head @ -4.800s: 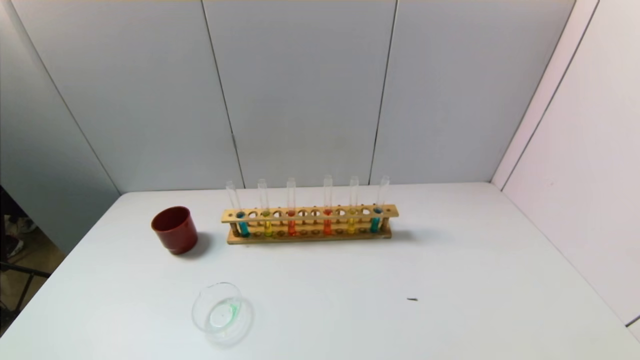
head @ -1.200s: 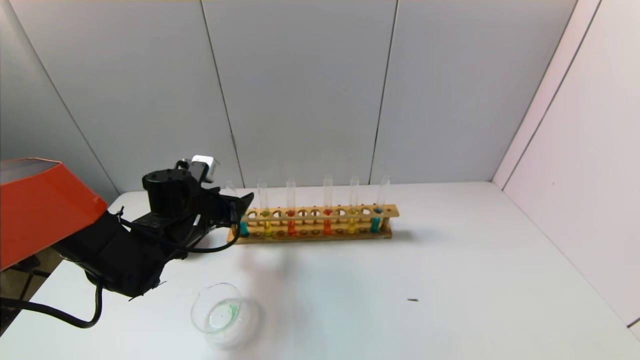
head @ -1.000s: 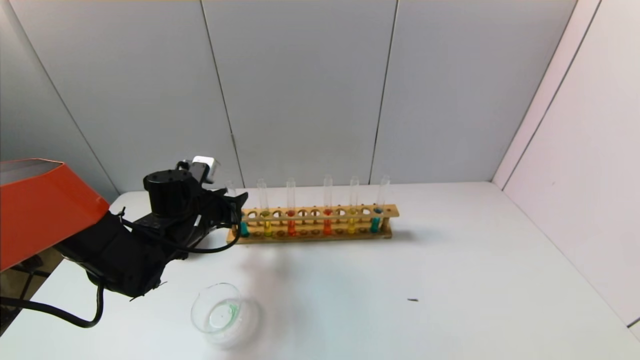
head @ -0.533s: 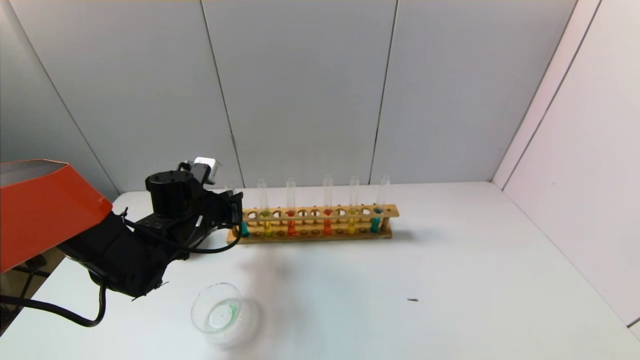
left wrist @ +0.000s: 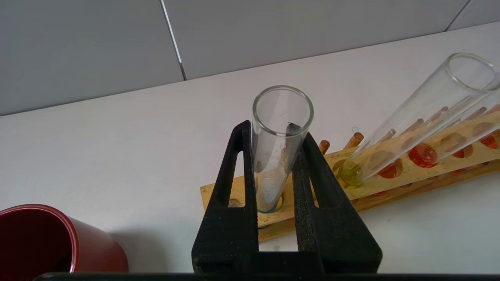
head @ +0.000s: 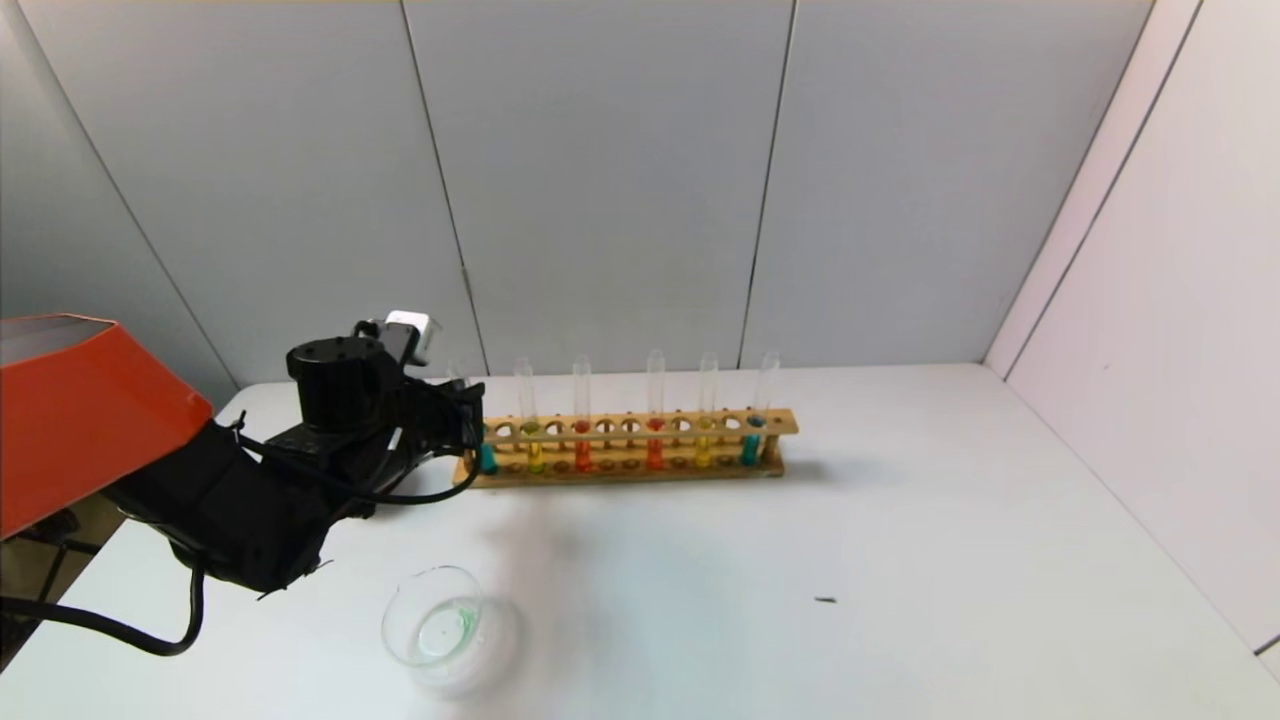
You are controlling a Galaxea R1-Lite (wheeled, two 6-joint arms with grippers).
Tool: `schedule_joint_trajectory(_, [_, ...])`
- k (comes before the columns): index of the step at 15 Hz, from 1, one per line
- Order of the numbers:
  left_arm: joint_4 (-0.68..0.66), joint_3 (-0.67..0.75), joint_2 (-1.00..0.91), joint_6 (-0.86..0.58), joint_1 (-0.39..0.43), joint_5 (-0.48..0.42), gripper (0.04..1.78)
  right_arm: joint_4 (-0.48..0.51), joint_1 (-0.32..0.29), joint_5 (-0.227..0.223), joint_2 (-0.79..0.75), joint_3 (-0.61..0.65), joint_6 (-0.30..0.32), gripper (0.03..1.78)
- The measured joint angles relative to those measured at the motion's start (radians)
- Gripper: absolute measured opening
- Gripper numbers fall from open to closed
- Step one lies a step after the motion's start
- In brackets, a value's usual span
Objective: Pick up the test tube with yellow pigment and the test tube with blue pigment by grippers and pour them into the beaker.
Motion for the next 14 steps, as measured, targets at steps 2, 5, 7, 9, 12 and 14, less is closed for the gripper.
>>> schedule_joint_trajectory(2, [0.057,-0.014,-0.023,0.000,-0.001,0.000,0.31,0.000,0.000,0.000,0.000,0.000,0.000,1.70])
schedule_joint_trajectory(5, [0.182,-0.052,-0.074,-0.001,-0.003,0.000,0.31,0.000,0.000,0.000,0.000,0.000,0.000,1.70])
schedule_joint_trajectory(7, [0.266,-0.083,-0.116,0.000,-0.004,0.001,0.31,0.000,0.000,0.000,0.000,0.000,0.000,1.70])
schedule_joint_trajectory(9, [0.342,-0.114,-0.154,0.000,-0.004,0.001,0.31,0.000,0.000,0.000,0.000,0.000,0.000,1.70])
schedule_joint_trajectory(12, [0.436,-0.166,-0.201,0.002,-0.015,0.002,0.31,0.000,0.000,0.000,0.000,0.000,0.000,1.70])
schedule_joint_trajectory(14, [0.477,-0.194,-0.222,0.003,-0.018,0.002,0.31,0.000,0.000,0.000,0.000,0.000,0.000,1.70])
